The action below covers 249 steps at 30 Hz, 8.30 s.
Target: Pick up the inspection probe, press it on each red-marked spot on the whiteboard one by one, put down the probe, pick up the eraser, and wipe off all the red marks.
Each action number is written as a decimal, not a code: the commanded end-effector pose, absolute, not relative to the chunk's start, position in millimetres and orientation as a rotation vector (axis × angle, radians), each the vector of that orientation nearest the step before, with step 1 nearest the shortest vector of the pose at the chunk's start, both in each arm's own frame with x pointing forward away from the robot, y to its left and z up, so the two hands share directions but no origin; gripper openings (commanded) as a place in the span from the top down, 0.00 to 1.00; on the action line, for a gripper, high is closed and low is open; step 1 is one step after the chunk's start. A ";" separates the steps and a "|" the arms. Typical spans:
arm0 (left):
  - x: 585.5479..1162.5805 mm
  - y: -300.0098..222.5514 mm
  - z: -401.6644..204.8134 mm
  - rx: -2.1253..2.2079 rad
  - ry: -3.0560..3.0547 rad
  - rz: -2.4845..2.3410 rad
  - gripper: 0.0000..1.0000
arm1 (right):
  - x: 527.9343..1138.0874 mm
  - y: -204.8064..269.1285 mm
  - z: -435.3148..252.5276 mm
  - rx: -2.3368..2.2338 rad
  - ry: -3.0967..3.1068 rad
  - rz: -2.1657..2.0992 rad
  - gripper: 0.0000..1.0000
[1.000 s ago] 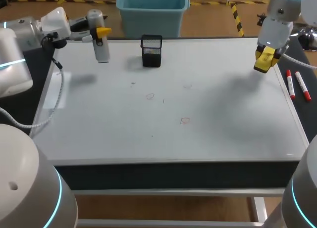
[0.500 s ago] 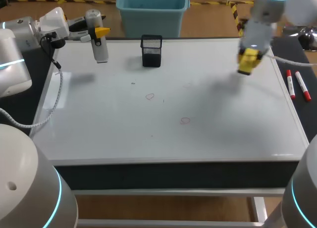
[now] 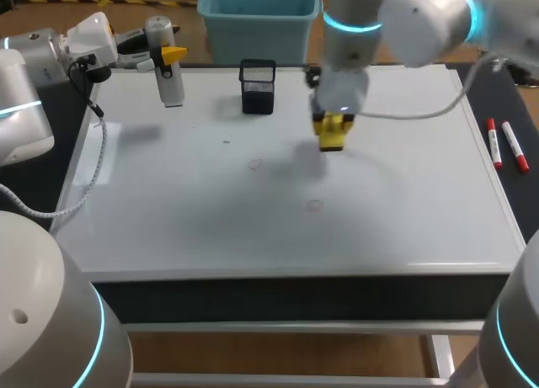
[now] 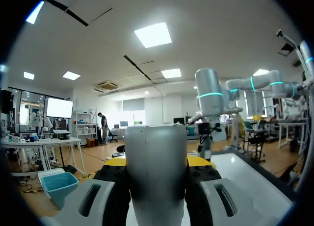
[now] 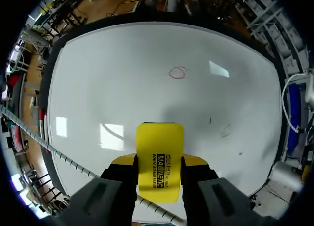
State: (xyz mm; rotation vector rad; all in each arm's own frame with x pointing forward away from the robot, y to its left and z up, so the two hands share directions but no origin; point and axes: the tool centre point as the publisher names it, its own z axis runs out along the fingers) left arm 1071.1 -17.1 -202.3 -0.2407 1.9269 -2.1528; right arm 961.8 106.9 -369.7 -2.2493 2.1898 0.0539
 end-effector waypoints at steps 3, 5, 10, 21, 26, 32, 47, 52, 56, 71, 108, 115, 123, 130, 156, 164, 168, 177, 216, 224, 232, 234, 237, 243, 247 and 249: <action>1072.4 -17.3 -201.3 -0.239 1.928 -2.153 1.00 | 975.4 155.7 -383.1 -2.277 2.183 0.074 1.00; 1072.4 -17.3 -201.3 -0.239 1.928 -2.153 1.00 | 976.4 167.5 -383.2 -2.277 2.181 0.077 1.00; 1072.4 -17.3 -201.3 -0.239 1.928 -2.153 1.00 | 972.2 199.5 -382.0 -2.289 2.166 0.063 1.00; 1072.4 -17.3 -201.3 -0.239 1.928 -2.153 1.00 | 961.1 250.5 -390.2 -2.251 2.217 0.047 1.00; 1072.4 -17.3 -201.3 -0.239 1.928 -2.153 1.00 | 959.9 260.8 -399.7 -2.230 2.237 0.042 1.00; 1072.4 -17.3 -201.3 -0.239 1.928 -2.153 1.00 | 953.5 266.3 -412.6 -2.233 2.267 0.024 1.00; 1072.4 -17.3 -201.3 -0.239 1.928 -2.153 1.00 | 949.6 260.6 -430.3 -2.263 2.263 0.034 1.00; 1072.4 -17.3 -201.3 -0.239 1.928 -2.153 1.00 | 946.9 250.0 -437.4 -2.256 2.284 0.064 1.00; 1072.4 -17.3 -201.3 -0.239 1.928 -2.153 1.00 | 945.4 240.0 -441.2 -2.240 2.310 0.064 1.00; 1072.4 -17.3 -201.3 -0.239 1.928 -2.153 1.00 | 953.4 190.2 -426.8 -2.118 2.385 0.059 1.00; 1072.4 -17.3 -201.3 -0.239 1.928 -2.153 1.00 | 1046.1 -97.3 -346.9 -1.574 2.775 0.059 1.00; 1072.4 -17.3 -201.3 -0.239 1.928 -2.153 1.00 | 1052.9 -126.9 -353.7 -1.481 2.839 0.087 1.00; 1072.4 -17.3 -201.3 -0.239 1.928 -2.153 1.00 | 1058.1 -145.3 -352.0 -1.446 2.858 0.090 1.00; 1072.4 -17.3 -201.3 -0.239 1.928 -2.153 1.00 | 1059.3 -148.5 -349.1 -1.439 2.865 0.101 1.00; 1016.1 -122.8 -207.2 -0.132 2.017 -2.173 1.00 | 1059.3 -148.5 -349.1 -1.439 2.865 0.101 1.00; 996.6 -162.4 -212.3 -0.159 1.990 -2.158 1.00 | 1059.3 -148.5 -349.1 -1.439 2.865 0.101 1.00; 994.4 -186.8 -216.1 -0.166 1.975 -2.172 1.00 | 1059.3 -148.5 -349.1 -1.439 2.865 0.101 1.00; 996.0 -250.5 -231.5 -0.144 2.087 -2.154 1.00 | 1059.3 -148.5 -349.1 -1.439 2.865 0.101 1.00; 1000.7 -334.1 -258.1 -0.002 2.030 -2.309 1.00 | 1059.3 -148.5 -349.1 -1.439 2.865 0.101 1.00; 999.1 -338.7 -267.0 0.017 2.053 -2.315 1.00 | 1059.3 -148.5 -349.1 -1.439 2.865 0.101 1.00; 996.4 -338.8 -271.2 0.032 2.089 -2.293 1.00 | 1059.3 -148.5 -349.1 -1.439 2.865 0.101 1.00; 996.2 -337.7 -272.4 0.037 2.099 -2.284 1.00 | 1059.3 -148.5 -349.1 -1.439 2.865 0.101 1.00; 996.4 -335.7 -273.8 0.041 2.111 -2.275 1.00 | 1059.3 -148.5 -349.1 -1.439 2.865 0.101 1.00; 995.4 -332.6 -277.7 0.032 2.111 -2.281 1.00 | 1059.3 -148.5 -349.1 -1.439 2.865 0.101 1.00; 995.6 -332.4 -280.1 0.030 2.116 -2.280 1.00 | 1059.3 -148.5 -349.1 -1.439 2.865 0.101 1.00; 995.1 -332.2 -281.0 0.040 2.116 -2.288 1.00 | 1059.3 -148.5 -349.1 -1.439 2.865 0.101 1.00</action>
